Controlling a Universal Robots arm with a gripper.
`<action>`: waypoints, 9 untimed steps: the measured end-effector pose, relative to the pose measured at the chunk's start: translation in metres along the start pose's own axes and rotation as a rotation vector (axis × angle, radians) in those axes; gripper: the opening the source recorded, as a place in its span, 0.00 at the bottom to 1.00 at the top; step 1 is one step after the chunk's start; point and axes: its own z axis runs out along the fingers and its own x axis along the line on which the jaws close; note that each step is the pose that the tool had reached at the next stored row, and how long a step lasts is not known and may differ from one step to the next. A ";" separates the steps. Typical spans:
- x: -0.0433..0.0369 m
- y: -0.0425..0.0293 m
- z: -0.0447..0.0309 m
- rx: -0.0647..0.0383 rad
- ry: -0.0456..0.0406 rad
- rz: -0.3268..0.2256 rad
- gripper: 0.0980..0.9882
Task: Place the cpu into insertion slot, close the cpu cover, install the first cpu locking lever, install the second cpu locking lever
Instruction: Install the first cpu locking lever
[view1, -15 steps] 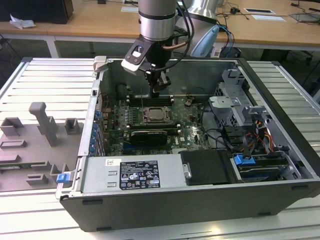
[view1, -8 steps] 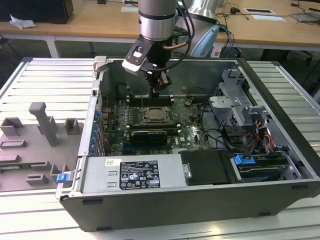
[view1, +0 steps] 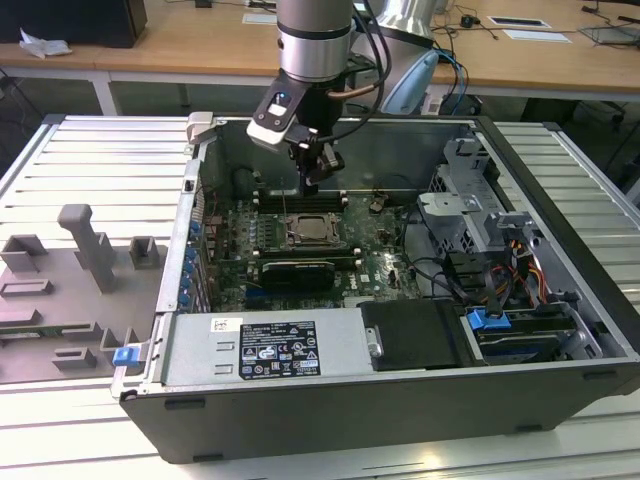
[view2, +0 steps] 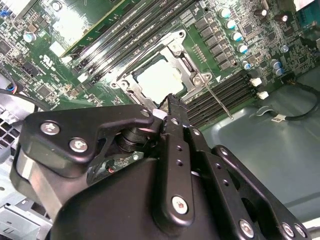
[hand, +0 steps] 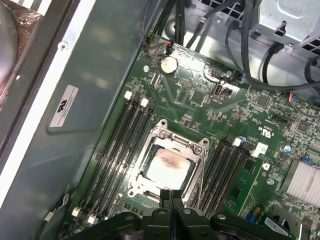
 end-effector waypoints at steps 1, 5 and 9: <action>0.0000 0.0000 0.0000 0.000 0.0001 -0.004 0.01; 0.0000 0.0000 0.0000 0.000 0.0007 -0.021 0.01; 0.0000 0.0000 0.0000 0.000 0.0013 -0.039 0.01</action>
